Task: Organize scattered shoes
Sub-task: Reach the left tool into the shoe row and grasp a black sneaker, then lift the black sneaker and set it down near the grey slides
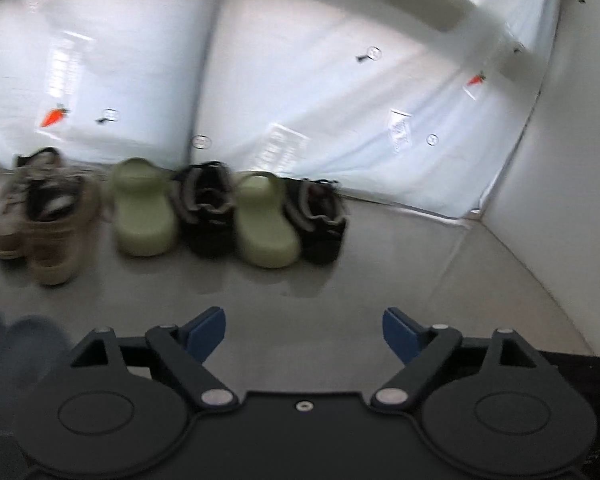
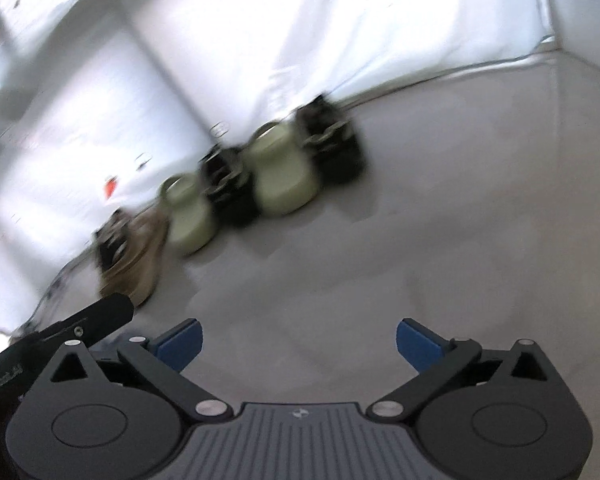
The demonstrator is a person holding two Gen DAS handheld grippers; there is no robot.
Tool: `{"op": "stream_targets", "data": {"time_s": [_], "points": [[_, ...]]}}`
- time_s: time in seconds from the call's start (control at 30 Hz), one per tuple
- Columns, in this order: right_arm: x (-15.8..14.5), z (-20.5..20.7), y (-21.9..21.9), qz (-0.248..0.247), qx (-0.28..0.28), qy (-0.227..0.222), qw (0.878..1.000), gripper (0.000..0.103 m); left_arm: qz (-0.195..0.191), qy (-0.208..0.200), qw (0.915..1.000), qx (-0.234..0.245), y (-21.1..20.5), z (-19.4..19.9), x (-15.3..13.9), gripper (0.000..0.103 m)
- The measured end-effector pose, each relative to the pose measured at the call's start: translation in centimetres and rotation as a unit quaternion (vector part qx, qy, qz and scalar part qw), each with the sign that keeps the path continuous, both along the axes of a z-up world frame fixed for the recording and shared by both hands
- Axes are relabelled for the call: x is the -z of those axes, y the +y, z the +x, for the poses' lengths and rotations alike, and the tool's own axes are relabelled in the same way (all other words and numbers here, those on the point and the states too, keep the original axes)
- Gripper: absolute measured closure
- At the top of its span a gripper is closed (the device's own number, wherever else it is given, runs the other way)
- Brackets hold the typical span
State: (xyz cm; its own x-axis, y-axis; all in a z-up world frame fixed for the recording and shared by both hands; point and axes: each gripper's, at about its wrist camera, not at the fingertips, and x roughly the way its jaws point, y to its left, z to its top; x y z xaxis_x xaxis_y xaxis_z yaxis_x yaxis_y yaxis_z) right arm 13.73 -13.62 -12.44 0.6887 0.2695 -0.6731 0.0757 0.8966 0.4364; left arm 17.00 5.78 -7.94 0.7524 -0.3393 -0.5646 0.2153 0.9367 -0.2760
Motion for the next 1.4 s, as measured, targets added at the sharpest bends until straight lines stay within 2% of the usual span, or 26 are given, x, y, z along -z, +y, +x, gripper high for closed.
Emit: {"op": "stream_targets", "data": {"time_s": [0.13,0.37,0.43,0.5,0.57,0.67,0.8,0.87,0.9,0.93,1.0,1.17,1.3,1.4], "points": [[0.7,2.0,-3.5,-0.026,0.025,-0.011,0.999,0.000,0.009,0.009,0.9998,-0.013,-2.5,4.3,0.6,0.017],[1.9,7.8,-6.5,-0.082,0.034,-0.038,0.995,0.000,0.006,0.015,0.9996,-0.023,-4.5,15.7,3.1,0.018],[2.5,9.3,-6.9,-0.087,0.032,-0.034,0.995,0.000,0.015,0.011,0.9992,-0.035,-5.3,19.1,4.3,0.023],[3.1,10.8,-7.3,-0.091,0.031,-0.030,0.995,0.000,0.030,0.023,0.9987,-0.036,-5.9,22.4,5.6,0.034],[3.7,12.2,-7.7,-0.095,0.029,-0.026,0.995,0.000,0.036,0.020,0.9985,-0.035,-6.7,23.7,6.4,0.040],[5.1,14.2,-8.2,-0.081,0.033,-0.002,0.996,0.000,0.045,0.014,0.9983,-0.034,-7.8,25.5,7.4,0.045],[6.1,15.0,-8.4,-0.059,0.038,0.002,0.998,0.000,0.056,0.005,0.9979,-0.033,-9.3,27.9,8.9,0.048],[6.5,15.2,-8.5,-0.051,0.034,-0.001,0.998,0.000,0.068,-0.006,0.9968,-0.041,-9.9,27.6,9.1,0.054],[6.6,15.2,-8.5,-0.050,0.035,0.000,0.998,0.000,0.078,-0.011,0.9954,-0.054,-10.4,27.3,9.2,0.074],[6.8,15.4,-8.7,-0.049,0.037,0.002,0.998,0.000,0.093,-0.016,0.9934,-0.066,-10.8,27.2,9.2,0.084],[6.9,15.4,-8.8,-0.051,0.042,0.006,0.998,0.000,0.114,-0.021,0.9911,-0.064,-11.2,26.9,9.2,0.088],[6.3,14.5,-9.3,-0.051,0.059,0.003,0.997,0.000,0.109,-0.001,0.9937,-0.023,-11.3,26.1,8.3,0.088],[5.1,12.9,-9.7,-0.059,0.069,-0.007,0.996,0.000,0.135,-0.009,0.9907,0.015,-13.6,22.7,8.0,0.088],[4.4,11.7,-10.1,-0.064,0.074,-0.012,0.995,0.000,0.141,-0.005,0.9888,0.049,-14.3,18.2,7.7,0.088]]}}
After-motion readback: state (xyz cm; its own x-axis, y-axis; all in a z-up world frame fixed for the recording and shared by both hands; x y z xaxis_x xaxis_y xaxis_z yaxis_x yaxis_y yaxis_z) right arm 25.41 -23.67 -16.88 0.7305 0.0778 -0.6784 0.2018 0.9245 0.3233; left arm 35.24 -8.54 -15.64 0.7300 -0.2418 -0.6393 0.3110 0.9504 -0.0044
